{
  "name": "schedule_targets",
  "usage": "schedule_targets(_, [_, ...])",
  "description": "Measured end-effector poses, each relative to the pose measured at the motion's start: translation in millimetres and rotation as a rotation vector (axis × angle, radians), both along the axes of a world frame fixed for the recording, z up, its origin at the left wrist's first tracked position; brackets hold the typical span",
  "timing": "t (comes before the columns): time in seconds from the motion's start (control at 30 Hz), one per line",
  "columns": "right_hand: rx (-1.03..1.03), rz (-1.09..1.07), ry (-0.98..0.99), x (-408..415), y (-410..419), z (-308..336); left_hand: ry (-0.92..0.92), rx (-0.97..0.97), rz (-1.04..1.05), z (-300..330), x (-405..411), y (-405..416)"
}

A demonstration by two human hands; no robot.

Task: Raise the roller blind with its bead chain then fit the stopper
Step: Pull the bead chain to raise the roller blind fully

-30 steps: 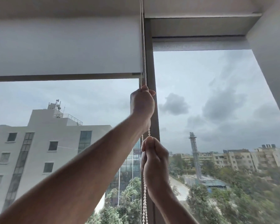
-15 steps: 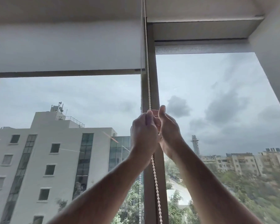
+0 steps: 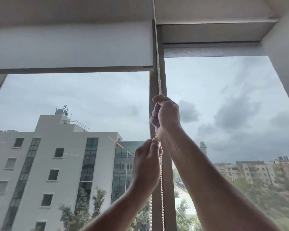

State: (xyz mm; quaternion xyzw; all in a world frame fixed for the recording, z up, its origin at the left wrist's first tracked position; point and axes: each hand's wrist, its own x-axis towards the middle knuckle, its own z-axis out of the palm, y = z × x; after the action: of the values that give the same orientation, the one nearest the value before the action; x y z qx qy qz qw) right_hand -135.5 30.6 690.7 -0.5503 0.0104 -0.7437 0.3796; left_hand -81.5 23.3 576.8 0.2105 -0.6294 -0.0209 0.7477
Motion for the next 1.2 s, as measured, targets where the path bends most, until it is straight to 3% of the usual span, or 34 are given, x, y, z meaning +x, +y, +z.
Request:
schedule_targets(0.07, [-0.028,0.006,-0.007,-1.1,-2.5,-10.0,-0.010,0.039,-0.120,-1.9,3.4,-2.3])
schedule_targets(0.2, [-0.071,-0.004,0.018,-2.6,-5.9,-31.6,0.046,0.111,-0.155,5.3,14.3,-3.2])
schedule_targets(0.4, [-0.125,-0.069,0.033,-8.9,-8.4,-50.2,0.080,0.110,-0.091,46.6,31.9,-6.0])
schedule_targets(0.53, [-0.130,-0.167,0.077,-2.0,-15.2,-82.0,-0.004,0.113,-0.059,84.4,29.3,7.6])
schedule_targets(0.67, [-0.108,-0.160,0.116,2.7,-22.1,-112.8,-0.105,0.233,-0.183,112.4,16.7,21.2])
schedule_targets(0.77, [-0.095,-0.114,0.134,0.0,-23.5,-118.2,-0.011,0.286,-0.294,116.4,-0.8,22.4])
schedule_targets(0.97, [-0.121,-0.019,0.323,-15.1,-22.2,-103.5,0.076,0.027,0.159,109.6,-3.2,17.5])
schedule_targets(1.2, [-0.009,-0.162,0.303,-29.0,-19.2,-51.7,0.026,0.063,0.058,47.7,-0.9,13.5])
